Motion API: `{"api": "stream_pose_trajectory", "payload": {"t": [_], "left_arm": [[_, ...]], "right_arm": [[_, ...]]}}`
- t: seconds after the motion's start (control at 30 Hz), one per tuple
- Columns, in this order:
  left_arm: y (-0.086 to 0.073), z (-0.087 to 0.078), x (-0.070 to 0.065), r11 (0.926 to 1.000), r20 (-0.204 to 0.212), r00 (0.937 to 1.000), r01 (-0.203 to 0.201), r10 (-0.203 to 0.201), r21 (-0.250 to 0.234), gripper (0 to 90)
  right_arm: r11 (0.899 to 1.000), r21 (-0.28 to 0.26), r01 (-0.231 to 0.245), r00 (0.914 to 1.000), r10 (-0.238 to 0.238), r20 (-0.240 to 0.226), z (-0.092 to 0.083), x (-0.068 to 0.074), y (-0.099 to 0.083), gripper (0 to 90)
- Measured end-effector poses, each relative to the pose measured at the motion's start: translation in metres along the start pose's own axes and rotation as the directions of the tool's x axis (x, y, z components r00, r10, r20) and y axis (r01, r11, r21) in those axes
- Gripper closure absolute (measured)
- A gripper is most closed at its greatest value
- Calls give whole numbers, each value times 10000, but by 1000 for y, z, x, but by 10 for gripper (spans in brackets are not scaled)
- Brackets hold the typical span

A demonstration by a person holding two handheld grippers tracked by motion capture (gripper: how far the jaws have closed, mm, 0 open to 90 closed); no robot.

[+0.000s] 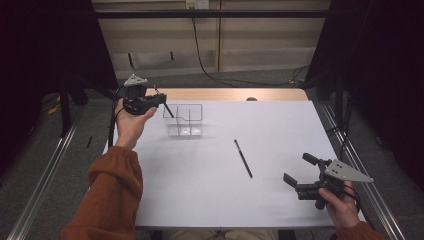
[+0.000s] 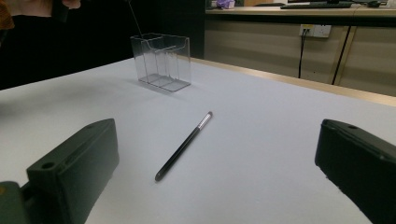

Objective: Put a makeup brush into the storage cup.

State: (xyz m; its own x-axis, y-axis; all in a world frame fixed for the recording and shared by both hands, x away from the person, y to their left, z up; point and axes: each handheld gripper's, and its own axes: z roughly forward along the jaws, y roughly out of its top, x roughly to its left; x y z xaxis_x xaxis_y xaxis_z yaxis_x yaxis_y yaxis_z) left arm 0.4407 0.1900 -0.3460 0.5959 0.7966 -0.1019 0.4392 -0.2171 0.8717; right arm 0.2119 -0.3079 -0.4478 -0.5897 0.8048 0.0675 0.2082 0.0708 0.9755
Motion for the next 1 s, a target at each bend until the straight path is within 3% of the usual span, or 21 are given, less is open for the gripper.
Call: {"api": "stream_pose_trajectory", "payload": {"t": [0.57,0.7,1.0], "left_arm": [[-11,13,4,9986,-132,9998,135,-128,514,840],[-14,18,3,9962,-58,10000,-14,19,871,839],[-19,22,4,9962,46,10000,14,-18,872,838]], "right_arm": [[10000,37,19,10000,-18,-41,0,0,0,0],[10000,10,52,10000,-52,-58,0,1,0,0],[10000,24,44,10000,-43,-88,0,1,0,0]]}}
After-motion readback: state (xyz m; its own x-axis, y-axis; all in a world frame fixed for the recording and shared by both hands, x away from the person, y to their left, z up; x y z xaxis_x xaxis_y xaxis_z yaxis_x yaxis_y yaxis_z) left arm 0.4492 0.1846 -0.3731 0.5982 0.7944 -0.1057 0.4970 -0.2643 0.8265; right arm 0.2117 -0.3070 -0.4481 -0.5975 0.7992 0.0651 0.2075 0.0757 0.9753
